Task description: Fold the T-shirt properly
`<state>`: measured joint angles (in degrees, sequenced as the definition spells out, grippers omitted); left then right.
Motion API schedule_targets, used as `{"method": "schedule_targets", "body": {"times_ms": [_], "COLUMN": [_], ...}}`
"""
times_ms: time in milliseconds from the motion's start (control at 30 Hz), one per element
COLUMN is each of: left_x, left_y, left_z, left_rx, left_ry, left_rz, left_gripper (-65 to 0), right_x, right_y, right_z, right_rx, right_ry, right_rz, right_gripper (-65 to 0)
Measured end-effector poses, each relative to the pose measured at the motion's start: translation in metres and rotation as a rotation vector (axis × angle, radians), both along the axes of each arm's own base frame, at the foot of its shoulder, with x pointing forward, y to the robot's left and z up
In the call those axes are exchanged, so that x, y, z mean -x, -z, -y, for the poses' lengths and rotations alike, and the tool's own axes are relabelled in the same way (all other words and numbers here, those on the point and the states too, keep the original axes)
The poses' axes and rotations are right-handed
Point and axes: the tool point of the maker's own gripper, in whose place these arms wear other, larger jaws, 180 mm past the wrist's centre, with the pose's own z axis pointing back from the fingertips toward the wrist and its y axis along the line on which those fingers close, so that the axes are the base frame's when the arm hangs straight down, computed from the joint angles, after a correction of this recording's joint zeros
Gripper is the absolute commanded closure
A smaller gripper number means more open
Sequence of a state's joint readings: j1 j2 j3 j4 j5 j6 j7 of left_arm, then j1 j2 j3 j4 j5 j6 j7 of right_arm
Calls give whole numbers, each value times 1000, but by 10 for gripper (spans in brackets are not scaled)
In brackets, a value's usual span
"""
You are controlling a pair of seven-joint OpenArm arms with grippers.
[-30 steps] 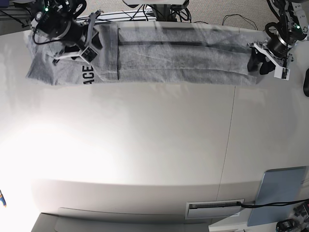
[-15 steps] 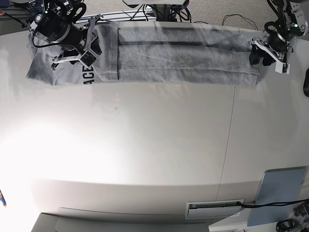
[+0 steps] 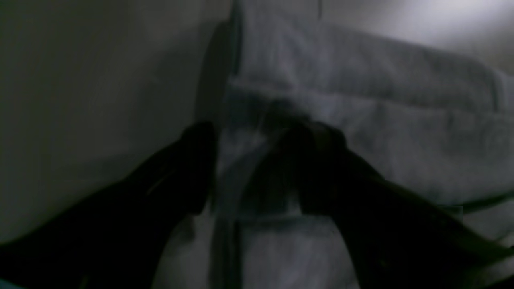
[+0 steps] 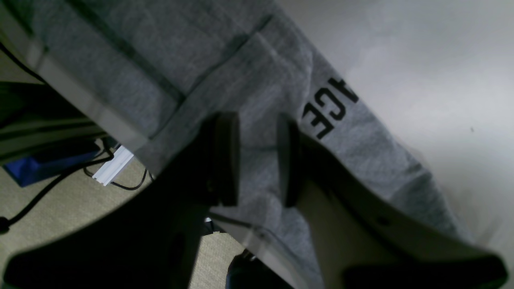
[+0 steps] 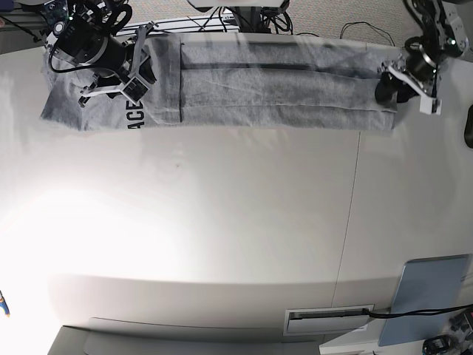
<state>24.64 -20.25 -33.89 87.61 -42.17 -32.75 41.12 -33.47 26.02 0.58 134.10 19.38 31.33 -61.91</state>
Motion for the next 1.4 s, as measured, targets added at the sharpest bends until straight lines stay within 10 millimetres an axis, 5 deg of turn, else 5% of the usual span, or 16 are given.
{"method": "schedule_targets", "body": {"times_ms": [367, 567, 800, 1033, 1200, 1400], "left_x": [-3, 2, 3, -3, -19, -10], "left_y": [6, 9, 9, -4, -31, -57], "left_z": [13, 14, 9, -22, -19, 1], "left_rx": [51, 48, 32, -85, -162, -230], "left_ry": [95, 107, 115, 79, 104, 163], "left_rz": [-46, -72, -86, -125, -75, -99], "left_gripper": [-222, -1, 0, 0, 0, 0], "right_x": [0, -2, -8, -21, -33, -43], "right_y": [0, -1, -2, -7, -15, -24], "right_z": [0, 0, 9, 27, 38, 49], "right_rx": [0, 0, 56, 143, 188, 232], "right_ry": [0, 0, 3, 62, 108, 149], "right_rz": [0, 6, 50, 123, 203, 274], "right_gripper": [-161, -161, -161, -161, -161, -161]}}
